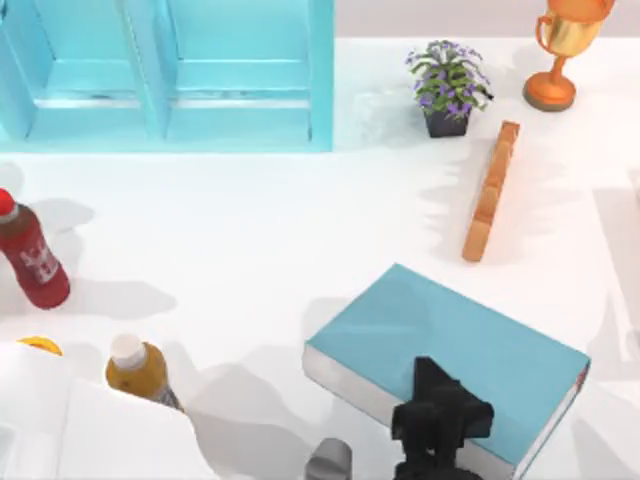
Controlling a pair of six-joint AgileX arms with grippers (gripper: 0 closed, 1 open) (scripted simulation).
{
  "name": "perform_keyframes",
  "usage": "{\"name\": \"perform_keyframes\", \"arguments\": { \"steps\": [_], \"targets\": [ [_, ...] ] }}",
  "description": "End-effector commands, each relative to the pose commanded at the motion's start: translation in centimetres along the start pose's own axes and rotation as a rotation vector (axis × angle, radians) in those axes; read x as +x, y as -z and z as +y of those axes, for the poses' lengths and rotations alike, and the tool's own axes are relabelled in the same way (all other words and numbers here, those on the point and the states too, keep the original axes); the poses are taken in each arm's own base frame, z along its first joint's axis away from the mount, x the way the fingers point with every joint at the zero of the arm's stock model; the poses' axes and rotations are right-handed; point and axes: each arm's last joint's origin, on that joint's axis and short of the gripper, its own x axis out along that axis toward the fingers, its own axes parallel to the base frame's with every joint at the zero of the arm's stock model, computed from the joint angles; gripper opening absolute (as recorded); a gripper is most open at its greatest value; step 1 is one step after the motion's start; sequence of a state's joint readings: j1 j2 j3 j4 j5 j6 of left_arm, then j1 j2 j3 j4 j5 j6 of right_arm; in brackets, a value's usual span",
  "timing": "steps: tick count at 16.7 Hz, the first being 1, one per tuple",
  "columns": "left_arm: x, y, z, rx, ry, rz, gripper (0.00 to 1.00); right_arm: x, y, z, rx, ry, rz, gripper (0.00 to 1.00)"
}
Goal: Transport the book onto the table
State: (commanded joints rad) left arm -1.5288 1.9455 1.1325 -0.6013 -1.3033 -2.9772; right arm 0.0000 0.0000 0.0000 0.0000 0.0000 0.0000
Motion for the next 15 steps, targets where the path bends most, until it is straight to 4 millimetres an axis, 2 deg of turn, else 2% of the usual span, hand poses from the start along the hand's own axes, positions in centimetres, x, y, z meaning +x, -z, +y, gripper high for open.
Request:
{"name": "perform_keyframes", "arguments": {
  "steps": [11,15],
  "targets": [
    [-0.32,-0.15,0.11,0.004,-0.004,-0.004,0.00,0.00,0.00,0.00,0.000,0.000,0.000,1.00],
    [-0.09,-0.10,0.96,0.001,-0.004,-0.004,0.00,0.00,0.00,0.00,0.000,0.000,0.000,1.00]
  ]
}}
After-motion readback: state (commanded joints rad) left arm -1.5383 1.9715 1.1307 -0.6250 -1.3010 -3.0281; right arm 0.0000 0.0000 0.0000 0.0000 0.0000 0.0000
